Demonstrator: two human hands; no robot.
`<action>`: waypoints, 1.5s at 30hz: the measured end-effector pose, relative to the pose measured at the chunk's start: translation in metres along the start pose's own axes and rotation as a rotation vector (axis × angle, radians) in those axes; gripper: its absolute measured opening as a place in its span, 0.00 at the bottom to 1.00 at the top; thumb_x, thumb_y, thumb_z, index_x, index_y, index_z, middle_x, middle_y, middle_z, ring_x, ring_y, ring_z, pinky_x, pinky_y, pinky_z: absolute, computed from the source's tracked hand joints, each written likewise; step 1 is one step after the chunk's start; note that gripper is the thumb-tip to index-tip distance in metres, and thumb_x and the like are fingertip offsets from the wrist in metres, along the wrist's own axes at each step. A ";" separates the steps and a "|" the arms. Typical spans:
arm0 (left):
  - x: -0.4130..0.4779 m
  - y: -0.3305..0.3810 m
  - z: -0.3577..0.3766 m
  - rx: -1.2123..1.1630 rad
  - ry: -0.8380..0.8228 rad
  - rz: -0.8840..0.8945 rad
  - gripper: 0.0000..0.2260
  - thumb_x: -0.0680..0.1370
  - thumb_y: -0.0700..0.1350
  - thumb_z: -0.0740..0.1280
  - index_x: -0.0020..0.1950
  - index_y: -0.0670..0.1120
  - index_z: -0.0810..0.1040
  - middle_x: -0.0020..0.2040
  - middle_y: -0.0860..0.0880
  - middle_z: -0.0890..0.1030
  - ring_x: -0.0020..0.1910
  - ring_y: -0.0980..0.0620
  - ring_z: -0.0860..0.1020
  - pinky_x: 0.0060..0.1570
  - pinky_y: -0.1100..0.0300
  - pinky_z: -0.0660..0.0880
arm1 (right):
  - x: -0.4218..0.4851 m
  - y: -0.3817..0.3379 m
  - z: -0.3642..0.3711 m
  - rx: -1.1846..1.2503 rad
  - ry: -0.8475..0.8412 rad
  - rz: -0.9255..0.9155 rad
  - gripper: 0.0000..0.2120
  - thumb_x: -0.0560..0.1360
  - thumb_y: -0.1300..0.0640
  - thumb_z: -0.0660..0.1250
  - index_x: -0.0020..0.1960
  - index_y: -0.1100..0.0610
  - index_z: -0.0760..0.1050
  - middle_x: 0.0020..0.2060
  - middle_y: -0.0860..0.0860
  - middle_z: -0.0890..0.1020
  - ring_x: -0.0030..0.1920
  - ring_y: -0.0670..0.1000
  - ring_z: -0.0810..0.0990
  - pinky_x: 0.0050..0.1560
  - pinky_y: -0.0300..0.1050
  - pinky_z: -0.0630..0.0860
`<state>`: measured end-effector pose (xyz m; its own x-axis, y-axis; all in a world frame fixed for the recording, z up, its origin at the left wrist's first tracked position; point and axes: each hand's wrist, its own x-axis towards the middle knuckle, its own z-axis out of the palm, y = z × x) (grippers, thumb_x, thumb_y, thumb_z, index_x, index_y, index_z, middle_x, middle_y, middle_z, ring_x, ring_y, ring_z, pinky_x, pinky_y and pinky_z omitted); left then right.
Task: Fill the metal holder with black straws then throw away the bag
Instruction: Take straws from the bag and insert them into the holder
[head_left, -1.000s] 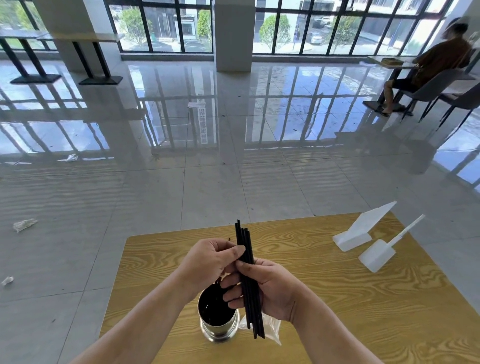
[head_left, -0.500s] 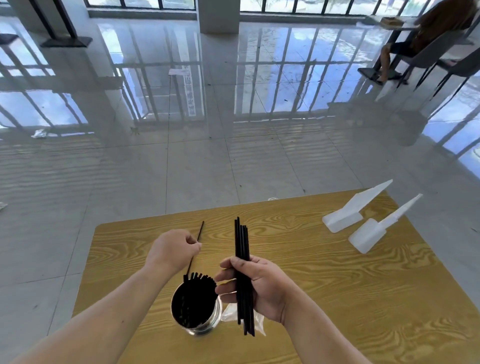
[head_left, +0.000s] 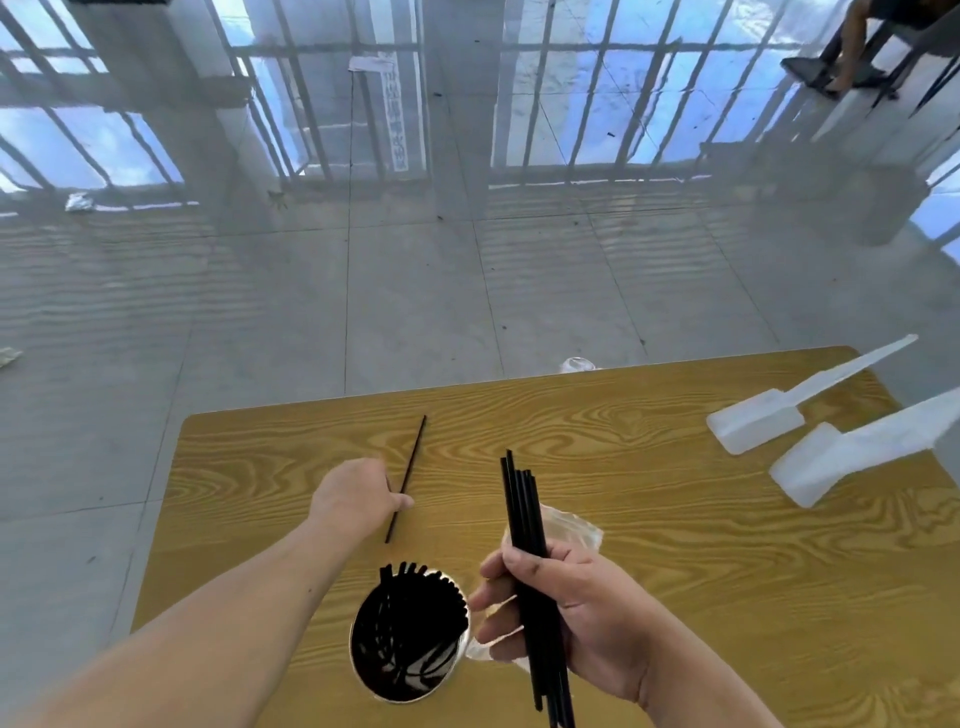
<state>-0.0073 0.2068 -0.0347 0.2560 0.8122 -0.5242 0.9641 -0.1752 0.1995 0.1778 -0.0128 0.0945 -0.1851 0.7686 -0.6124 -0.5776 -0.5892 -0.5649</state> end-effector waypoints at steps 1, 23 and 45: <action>0.001 0.001 0.004 0.002 -0.002 -0.002 0.15 0.76 0.60 0.77 0.49 0.50 0.82 0.44 0.52 0.82 0.45 0.51 0.80 0.40 0.56 0.75 | 0.000 0.001 -0.002 0.002 0.006 0.002 0.12 0.84 0.55 0.67 0.58 0.64 0.83 0.54 0.67 0.85 0.49 0.63 0.86 0.49 0.55 0.83; -0.151 0.008 -0.118 -0.936 0.129 0.298 0.02 0.74 0.45 0.77 0.43 0.50 0.86 0.34 0.50 0.86 0.33 0.54 0.82 0.38 0.58 0.83 | -0.059 -0.038 0.058 0.011 0.042 -0.239 0.11 0.81 0.56 0.68 0.53 0.62 0.86 0.53 0.67 0.85 0.43 0.62 0.87 0.44 0.56 0.84; -0.265 -0.022 -0.110 -1.074 -0.234 0.227 0.08 0.76 0.37 0.70 0.53 0.46 0.85 0.38 0.45 0.85 0.32 0.53 0.79 0.35 0.58 0.79 | -0.072 -0.008 0.089 0.016 0.082 -0.264 0.11 0.79 0.55 0.69 0.52 0.62 0.85 0.51 0.65 0.86 0.42 0.61 0.88 0.43 0.55 0.86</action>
<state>-0.1041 0.0568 0.1907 0.5335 0.6783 -0.5052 0.3622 0.3565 0.8612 0.1248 -0.0413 0.1927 0.0383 0.8717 -0.4886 -0.6102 -0.3668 -0.7022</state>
